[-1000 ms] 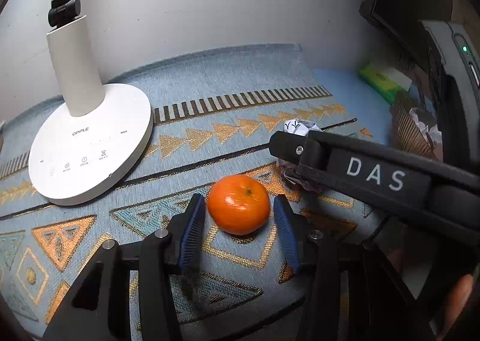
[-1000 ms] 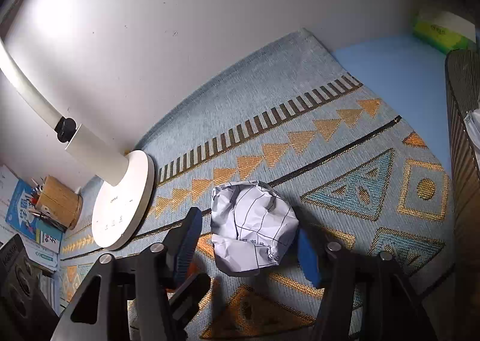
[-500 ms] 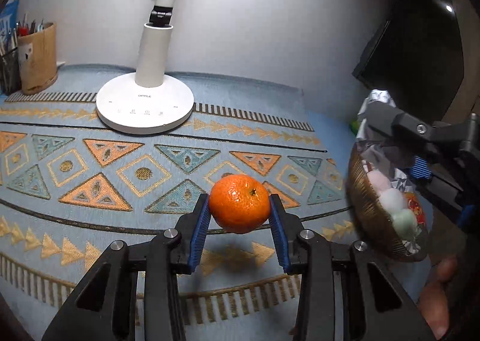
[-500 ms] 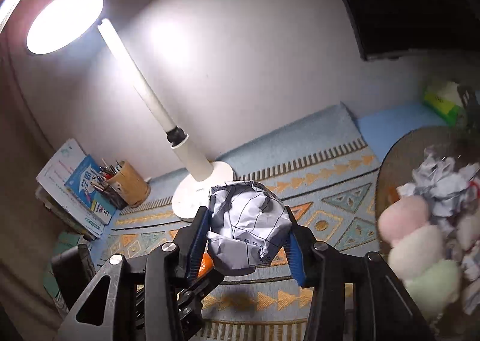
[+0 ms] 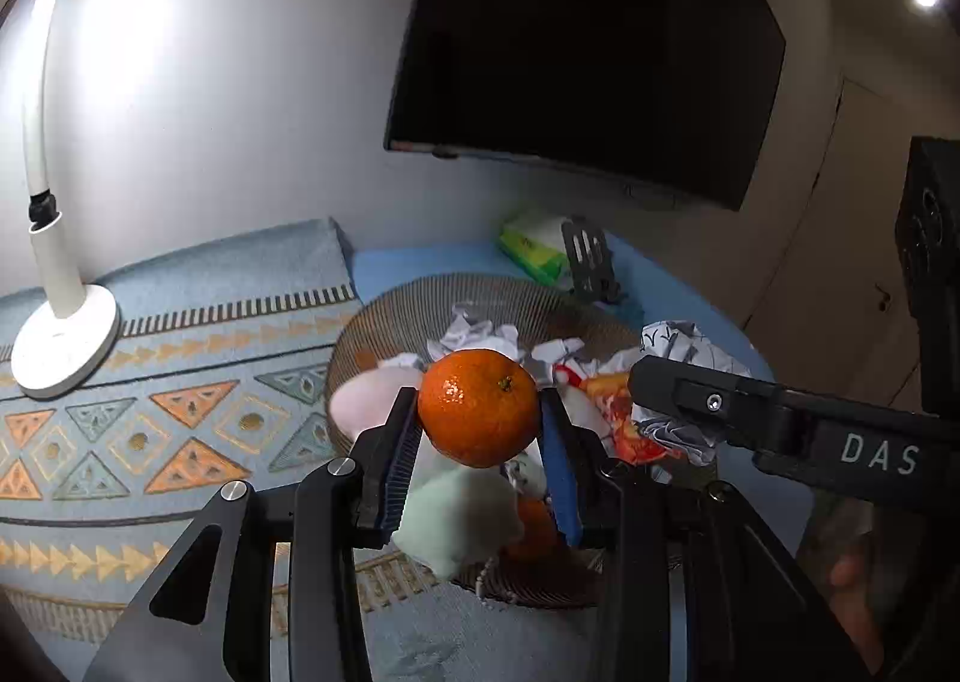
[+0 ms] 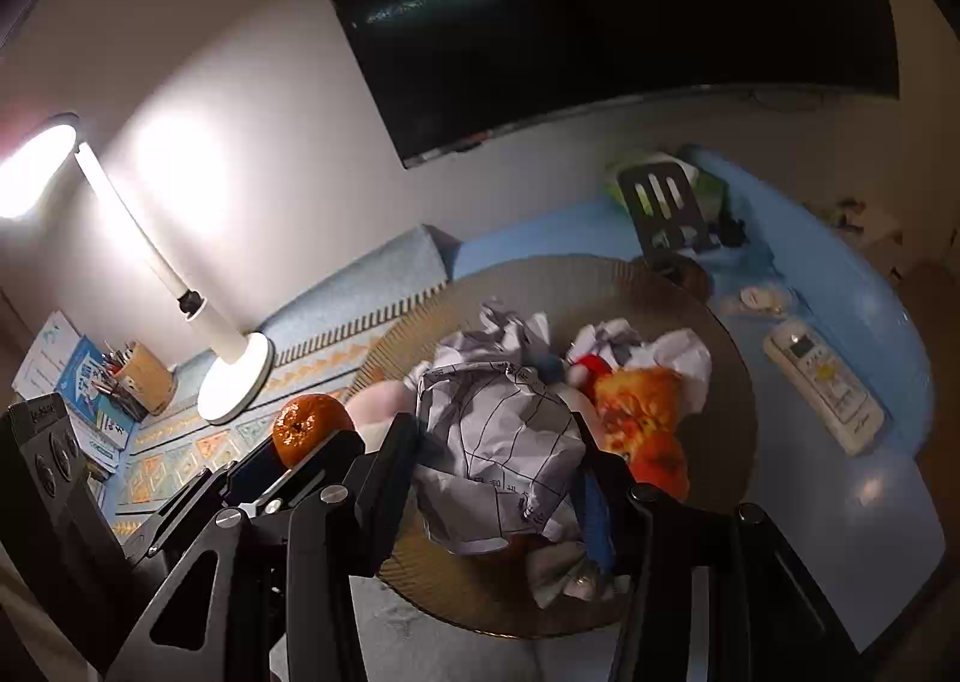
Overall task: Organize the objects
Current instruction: 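Carry the orange and paper ball over the bowl and open both tools, then move both open tools back over the rug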
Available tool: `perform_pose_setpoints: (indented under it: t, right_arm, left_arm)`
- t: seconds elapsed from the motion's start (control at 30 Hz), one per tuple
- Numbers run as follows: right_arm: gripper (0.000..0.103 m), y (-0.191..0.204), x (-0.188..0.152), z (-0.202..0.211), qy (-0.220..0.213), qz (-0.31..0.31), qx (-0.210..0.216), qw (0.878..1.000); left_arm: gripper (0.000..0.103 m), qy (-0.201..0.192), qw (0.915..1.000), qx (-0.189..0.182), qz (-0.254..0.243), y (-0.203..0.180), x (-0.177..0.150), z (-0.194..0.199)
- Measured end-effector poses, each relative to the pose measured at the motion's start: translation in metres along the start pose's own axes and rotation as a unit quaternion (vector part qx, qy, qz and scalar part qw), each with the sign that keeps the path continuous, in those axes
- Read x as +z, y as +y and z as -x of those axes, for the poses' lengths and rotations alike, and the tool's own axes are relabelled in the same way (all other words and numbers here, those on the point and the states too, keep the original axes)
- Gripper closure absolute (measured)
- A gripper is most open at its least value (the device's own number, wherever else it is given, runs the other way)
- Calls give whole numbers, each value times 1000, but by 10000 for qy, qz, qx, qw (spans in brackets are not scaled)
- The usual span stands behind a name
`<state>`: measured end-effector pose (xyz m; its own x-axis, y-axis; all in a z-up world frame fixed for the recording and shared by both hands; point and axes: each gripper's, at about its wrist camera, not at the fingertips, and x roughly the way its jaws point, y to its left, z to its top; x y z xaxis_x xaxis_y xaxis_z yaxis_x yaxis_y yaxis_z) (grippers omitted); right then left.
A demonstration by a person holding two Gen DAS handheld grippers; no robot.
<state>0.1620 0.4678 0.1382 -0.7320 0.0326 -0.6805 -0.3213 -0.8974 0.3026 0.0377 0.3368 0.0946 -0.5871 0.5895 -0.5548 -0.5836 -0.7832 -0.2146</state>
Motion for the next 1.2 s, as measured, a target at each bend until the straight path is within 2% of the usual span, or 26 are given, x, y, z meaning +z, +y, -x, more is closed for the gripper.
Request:
perform_pose_setpoints:
  t: [0.03, 0.07, 0.1, 0.13, 0.17, 0.2, 0.23, 0.3, 0.37, 0.47, 0.57, 0.67, 0.73, 0.8, 0.93, 1.0, 1.03, 1.1, 1.2]
  right_arm:
    - [55, -6, -2, -1, 3, -55, 18, 10000]
    - [49, -12, -3, -1, -2, -125, 58, 9999]
    - [34, -16, -4, -1, 58, -193, 122, 9997]
    - [31, -20, -4, -3, 84, -273, 148, 9995]
    - [31, -24, -4, 0, 17, -344, 158, 9993]
    - [31, -26, -4, 4, -71, -372, 142, 9992]
    - [31, -27, -4, 8, -129, -373, 107, 9992]
    - [31, -27, -6, 13, -154, -404, 88, 9990]
    - [31, -22, -9, 14, -55, -418, 248, 9988]
    - [31, 3, -19, 17, 57, -113, 471, 9988]
    - [30, 47, -29, 20, 27, 453, 534, 9975]
    - [30, 99, -39, 15, 46, 992, 735, 9923]
    - [28, 134, -47, 5, 83, 1305, 842, 9878]
    - [20, 166, -55, -11, 141, 1548, 863, 9841]
    - [19, 218, -73, -66, 428, 1897, 764, 9779]
    - [19, 237, -81, -98, 567, 2012, 604, 9760]
    - [19, 246, -85, -115, 610, 2086, 477, 9749]
    - [19, 261, -91, -146, 766, 2245, 199, 9713]
    - [20, 275, -94, -179, 882, 2266, 132, 9699]
  left_arm:
    - [67, 44, 10000, 5, -76, -6, -4, -6]
    - [67, 56, 9997, 55, -222, -14, -6, -10]
    - [64, 60, 9990, 101, -422, -21, -7, -12]
    - [50, 84, 9978, 140, -649, -29, -8, -12]
    - [45, 76, 9960, 224, -864, -35, -9, -10]
    - [29, -5, 9939, 331, -1049, -40, -10, -6]
    - [18, -152, 9919, 437, -1183, -42, -11, 1]
    - [17, -365, 9898, 571, -1251, -37, -10, 17]
    - [17, -389, 9907, 566, -1172, -25, -12, 34]
    - [17, -524, 9905, 742, -1035, 4, -23, 66]
    - [17, -550, 9885, 1200, -736, 46, -34, 96]
    - [17, -628, 9779, 1943, -443, 90, -40, 124]
    - [17, -691, 9714, 2259, -227, 123, -43, 139]
    - [17, -697, 9659, 2490, 104, 158, -49, 158]
    - [17, -639, 9502, 2957, 752, 223, -65, 172]
    - [17, -453, 9362, 3416, 694, 243, -74, 167]
    - [17, -308, 9321, 3560, 600, 251, -76, 158]
    - [17, -70, 9324, 3574, 533, 268, -84, 145]
    - [17, 158, 9357, 3450, 719, 293, -87, 131]
